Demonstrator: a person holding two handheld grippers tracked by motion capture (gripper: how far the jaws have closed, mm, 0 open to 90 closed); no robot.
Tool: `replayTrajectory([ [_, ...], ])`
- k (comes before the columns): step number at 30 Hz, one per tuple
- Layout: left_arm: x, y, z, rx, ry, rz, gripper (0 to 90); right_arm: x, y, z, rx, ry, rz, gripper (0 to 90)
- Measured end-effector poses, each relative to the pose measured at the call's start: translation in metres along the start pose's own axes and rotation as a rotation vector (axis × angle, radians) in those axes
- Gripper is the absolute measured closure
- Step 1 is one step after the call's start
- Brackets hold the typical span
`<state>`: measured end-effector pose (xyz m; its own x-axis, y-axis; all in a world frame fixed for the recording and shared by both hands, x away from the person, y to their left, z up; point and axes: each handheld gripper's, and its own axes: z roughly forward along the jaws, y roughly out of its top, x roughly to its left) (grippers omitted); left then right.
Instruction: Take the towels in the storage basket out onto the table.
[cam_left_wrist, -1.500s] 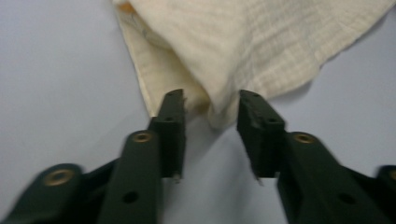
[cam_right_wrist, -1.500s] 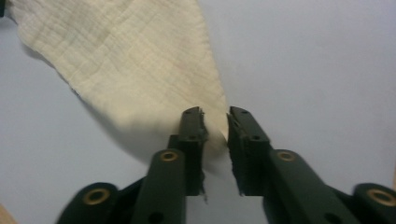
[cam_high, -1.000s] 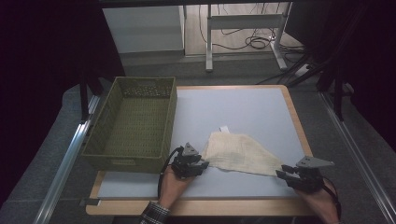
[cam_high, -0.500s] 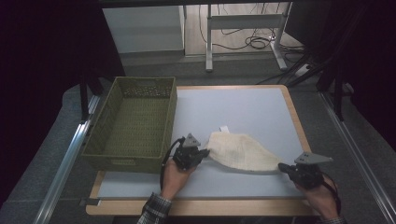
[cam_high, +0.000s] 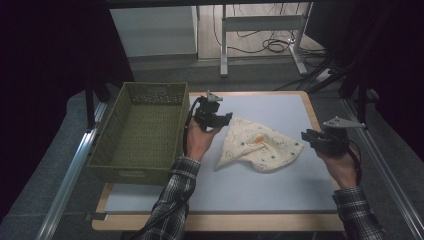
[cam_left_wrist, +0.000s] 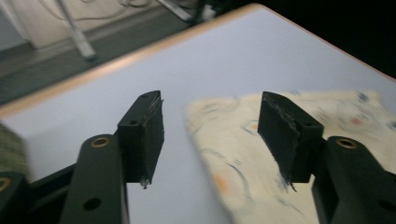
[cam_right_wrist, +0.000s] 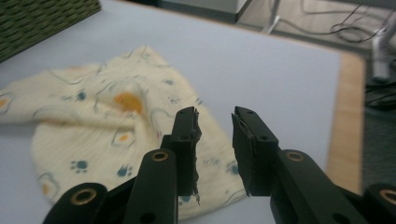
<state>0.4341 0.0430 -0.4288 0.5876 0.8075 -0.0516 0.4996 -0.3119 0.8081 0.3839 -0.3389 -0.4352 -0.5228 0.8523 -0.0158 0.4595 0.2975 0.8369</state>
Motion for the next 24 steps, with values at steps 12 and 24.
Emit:
replayTrajectory([
  [12,-0.027,-0.071,-0.002,0.044,-0.113,0.000,36.1,0.047,-0.045,0.025,0.087,0.168,-0.028,66.5],
  [24,-0.037,-0.133,-0.007,0.089,-0.139,0.025,48.3,0.116,-0.051,0.065,0.116,0.251,-0.154,54.3],
])
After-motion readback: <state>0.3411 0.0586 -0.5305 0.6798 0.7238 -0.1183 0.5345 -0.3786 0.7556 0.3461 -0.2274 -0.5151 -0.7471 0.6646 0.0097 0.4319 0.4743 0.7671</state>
